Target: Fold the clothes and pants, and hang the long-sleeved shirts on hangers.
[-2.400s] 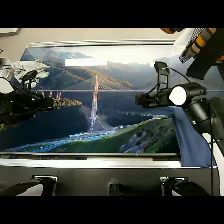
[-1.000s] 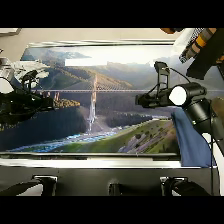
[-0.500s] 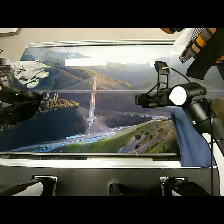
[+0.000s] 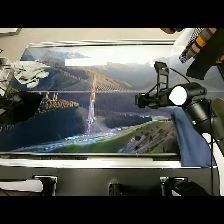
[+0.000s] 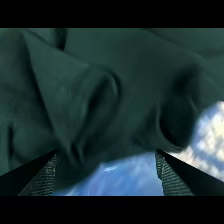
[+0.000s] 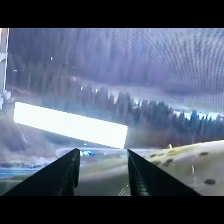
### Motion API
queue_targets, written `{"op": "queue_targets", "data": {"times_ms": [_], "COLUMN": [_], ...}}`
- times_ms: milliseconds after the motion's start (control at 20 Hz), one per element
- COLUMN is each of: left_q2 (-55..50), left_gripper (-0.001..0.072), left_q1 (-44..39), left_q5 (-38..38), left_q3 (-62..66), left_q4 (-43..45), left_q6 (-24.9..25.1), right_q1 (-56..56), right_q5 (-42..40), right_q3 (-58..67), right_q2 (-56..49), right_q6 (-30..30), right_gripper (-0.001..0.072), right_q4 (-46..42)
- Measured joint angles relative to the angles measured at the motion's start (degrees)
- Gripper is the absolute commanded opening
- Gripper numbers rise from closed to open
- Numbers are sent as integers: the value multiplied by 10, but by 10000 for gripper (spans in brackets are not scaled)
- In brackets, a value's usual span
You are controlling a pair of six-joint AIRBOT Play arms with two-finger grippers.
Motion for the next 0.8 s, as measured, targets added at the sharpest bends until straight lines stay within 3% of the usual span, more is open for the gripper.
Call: {"op": "queue_targets", "data": {"times_ms": [200, 250, 300, 550, 650, 800], "left_q2": [-52, -59, -64, -63, -49, -18], "left_gripper": [699, 420, 15, 14, 14, 14], "left_q1": [8, 9, 10, 1, -23, -93], "left_q5": [36, 40, 43, 19, -3, -37], "left_q3": [1, 1, 1, 1, 1, 1], "left_q4": [-10, -18, -32, -223, -326, -432], "left_q6": [-4, -4, -1, 128, 191, 248], "right_q1": [0, 0, 0, 0, 0, 0], "right_q5": [1, 1, 1, 7, 21, 41], "right_q3": [0, 0, 0, 0, 0, 0], "right_q2": [0, 0, 0, 0, 0, 0], "right_q6": [0, 0, 0, 2, 7, 9], "right_gripper": [358, 358, 358, 360, 416, 415], "right_q4": [0, 0, 0, 8, 12, 13]}}
